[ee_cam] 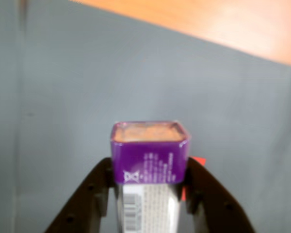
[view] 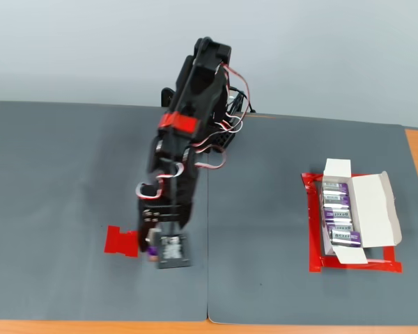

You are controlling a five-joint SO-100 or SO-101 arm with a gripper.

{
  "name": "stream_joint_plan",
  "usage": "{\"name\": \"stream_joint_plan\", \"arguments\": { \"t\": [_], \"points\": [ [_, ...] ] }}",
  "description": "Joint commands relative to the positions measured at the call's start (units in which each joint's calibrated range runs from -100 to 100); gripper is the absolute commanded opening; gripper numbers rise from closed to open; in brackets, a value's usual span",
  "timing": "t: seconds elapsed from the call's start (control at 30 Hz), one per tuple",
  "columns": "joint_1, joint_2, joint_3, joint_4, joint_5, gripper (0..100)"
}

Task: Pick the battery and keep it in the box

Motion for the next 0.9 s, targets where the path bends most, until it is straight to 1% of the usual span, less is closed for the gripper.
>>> {"name": "stream_joint_plan", "arguments": {
  "t": [0.0, 0.13, 0.37, 0.87],
  "points": [
    [-4.1, -6.4, -2.2, 0.8, -0.9, 7],
    [-9.3, -9.8, -2.0, 0.9, -1.8, 7],
    [-19.5, -13.6, -1.7, 0.9, -1.9, 7],
    [-40.4, -13.7, -2.3, 0.9, -1.9, 7]
  ]
}}
